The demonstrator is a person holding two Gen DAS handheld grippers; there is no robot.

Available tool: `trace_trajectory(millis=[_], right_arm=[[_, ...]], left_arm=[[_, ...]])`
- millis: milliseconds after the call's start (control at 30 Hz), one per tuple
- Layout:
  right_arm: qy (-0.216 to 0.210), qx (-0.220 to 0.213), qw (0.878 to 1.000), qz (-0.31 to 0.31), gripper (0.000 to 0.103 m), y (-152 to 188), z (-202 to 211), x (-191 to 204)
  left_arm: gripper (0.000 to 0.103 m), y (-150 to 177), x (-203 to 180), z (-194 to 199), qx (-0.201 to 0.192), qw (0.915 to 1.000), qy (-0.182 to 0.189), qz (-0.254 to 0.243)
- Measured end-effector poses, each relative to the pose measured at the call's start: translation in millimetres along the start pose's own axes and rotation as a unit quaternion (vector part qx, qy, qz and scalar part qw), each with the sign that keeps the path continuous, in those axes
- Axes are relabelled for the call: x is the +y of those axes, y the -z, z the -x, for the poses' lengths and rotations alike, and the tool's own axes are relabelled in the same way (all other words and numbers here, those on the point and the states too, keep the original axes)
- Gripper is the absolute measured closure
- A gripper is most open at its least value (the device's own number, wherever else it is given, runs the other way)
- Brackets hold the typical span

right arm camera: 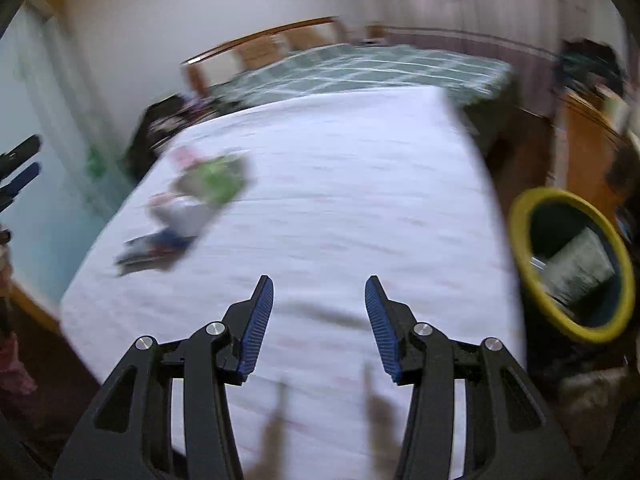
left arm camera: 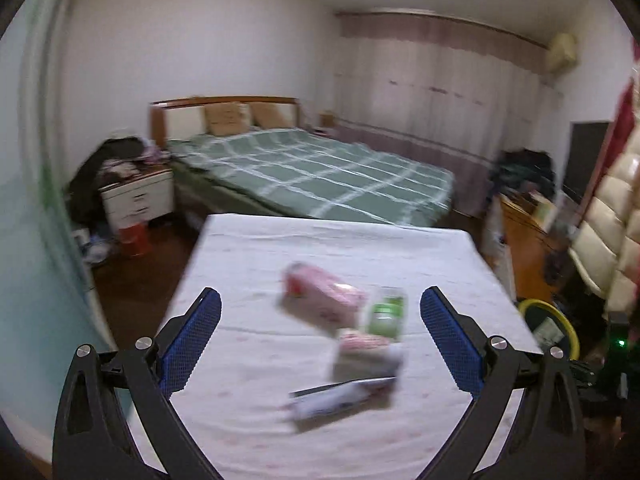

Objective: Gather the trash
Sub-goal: 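Grasp the white toothpaste tube on the table with the right gripper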

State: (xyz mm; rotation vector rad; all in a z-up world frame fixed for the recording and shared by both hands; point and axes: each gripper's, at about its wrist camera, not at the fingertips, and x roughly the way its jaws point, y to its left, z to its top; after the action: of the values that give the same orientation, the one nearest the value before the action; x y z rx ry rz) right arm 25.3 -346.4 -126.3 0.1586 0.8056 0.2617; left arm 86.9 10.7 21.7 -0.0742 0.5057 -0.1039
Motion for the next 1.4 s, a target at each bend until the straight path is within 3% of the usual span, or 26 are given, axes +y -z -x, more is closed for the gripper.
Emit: trace_trajectory(millis=[133,400,533,733,967,1100,1333,1400], right_arm=[[-0.057,0.015,0.997,0.046,0.057,-16,-29,65],[-0.114,0.035,0.985,0.125,0.057,-33,-72,159],[-0.160,0.073,0.965,0.195,0.056,-46,-94,188],[-0.164,0.118,0.934,0.295,0.046,-55,-121,208],[-0.156,0.182,0.908,0.344,0.045,-49,-148,201],[-0.144,0.190,0.905,0.352,0.045,-42,-147,197],[-0.155,0.178,0.919,0.315,0.071,-28,-131,183],[-0.162,0.178,0.922,0.305,0.074,-23,-125,179]], left_arm=[[0.005,9,29,9,-0.009,0.9993,-0.036,0.005],[0.005,16,44,9,-0.012,0.9991,-0.041,0.005],[0.005,18,50,6,-0.007,0.9992,-0.038,0.011],[0.005,23,49,4,0.000,0.9994,-0.035,0.009],[0.005,20,48,7,-0.007,0.9993,-0.038,0.005],[0.005,20,47,3,-0.006,0.9993,-0.037,0.006],[0.005,22,41,0,0.002,0.9994,-0.033,0.000],[0.005,23,40,0,0.002,0.9995,-0.032,0.001]])
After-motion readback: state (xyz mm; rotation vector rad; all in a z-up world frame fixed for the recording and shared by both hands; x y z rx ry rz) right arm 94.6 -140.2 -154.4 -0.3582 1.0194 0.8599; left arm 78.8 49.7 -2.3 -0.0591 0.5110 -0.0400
